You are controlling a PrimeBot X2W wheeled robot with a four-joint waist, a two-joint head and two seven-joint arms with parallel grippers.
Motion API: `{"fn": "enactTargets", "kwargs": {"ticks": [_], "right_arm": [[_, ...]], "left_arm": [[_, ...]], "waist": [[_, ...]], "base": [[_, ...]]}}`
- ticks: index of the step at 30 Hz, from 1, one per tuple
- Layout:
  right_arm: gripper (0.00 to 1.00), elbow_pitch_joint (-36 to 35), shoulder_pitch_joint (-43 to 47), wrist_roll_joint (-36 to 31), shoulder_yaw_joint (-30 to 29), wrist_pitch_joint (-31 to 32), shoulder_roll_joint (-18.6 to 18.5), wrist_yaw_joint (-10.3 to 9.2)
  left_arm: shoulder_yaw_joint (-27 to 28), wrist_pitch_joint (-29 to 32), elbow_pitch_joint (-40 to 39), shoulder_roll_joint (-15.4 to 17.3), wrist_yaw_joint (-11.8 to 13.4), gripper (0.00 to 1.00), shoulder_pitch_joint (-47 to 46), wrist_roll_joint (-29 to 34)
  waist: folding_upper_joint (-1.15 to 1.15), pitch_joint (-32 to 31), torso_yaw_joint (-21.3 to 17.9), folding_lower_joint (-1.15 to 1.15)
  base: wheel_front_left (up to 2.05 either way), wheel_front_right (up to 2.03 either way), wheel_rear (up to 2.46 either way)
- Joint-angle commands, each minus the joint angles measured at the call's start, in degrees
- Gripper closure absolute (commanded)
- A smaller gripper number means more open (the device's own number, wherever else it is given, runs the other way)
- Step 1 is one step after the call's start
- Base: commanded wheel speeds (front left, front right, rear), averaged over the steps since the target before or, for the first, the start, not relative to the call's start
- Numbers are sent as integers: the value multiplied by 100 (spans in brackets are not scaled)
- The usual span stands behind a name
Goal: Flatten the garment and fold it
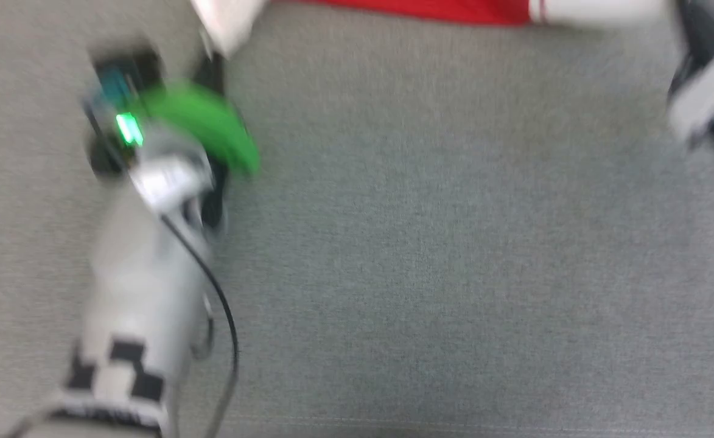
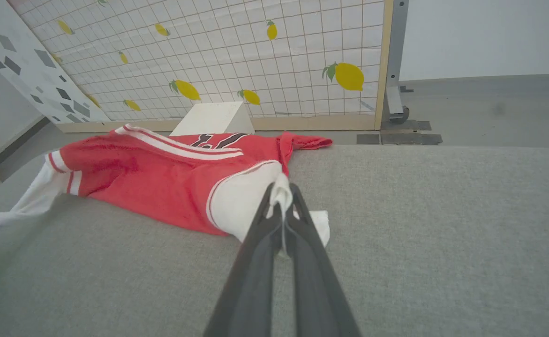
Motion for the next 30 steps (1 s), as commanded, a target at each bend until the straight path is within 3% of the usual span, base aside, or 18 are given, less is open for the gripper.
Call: {"fn": "enactTargets", "kwargs": {"ticks": [1,7,13,22,30], "right_arm": [[100,-84,331,93,-8,-35,-14,-9],[100,-286,1884,189,-168,-110,18,-9],[100,-379,2916,-5,-397,-163,49,-9],[100,-737,4111,-434,-1179,-106,106,-9],[100,-1472,4713,-809,-1627,545,178,-9]], "left_arm": [[2,-23,-3,-38,-43,100,299,-104],[-4,96,-98,-146,-130,100,1675,-473],[229,345,-426,-90,32,100,2678,-825],[668,840,-1721,69,581,100,4187,-1280],[647,1493,-2946,308,1153,100,5037,-1183]], "waist": [[0,-865,213,1],[0,-1429,200,1],[0,-1856,120,1],[0,-2203,20,1],[0,-2205,-15,1]], "base": [[0,0,0],[0,0,0],[0,0,0],[0,0,0],[0,0,0]]}}
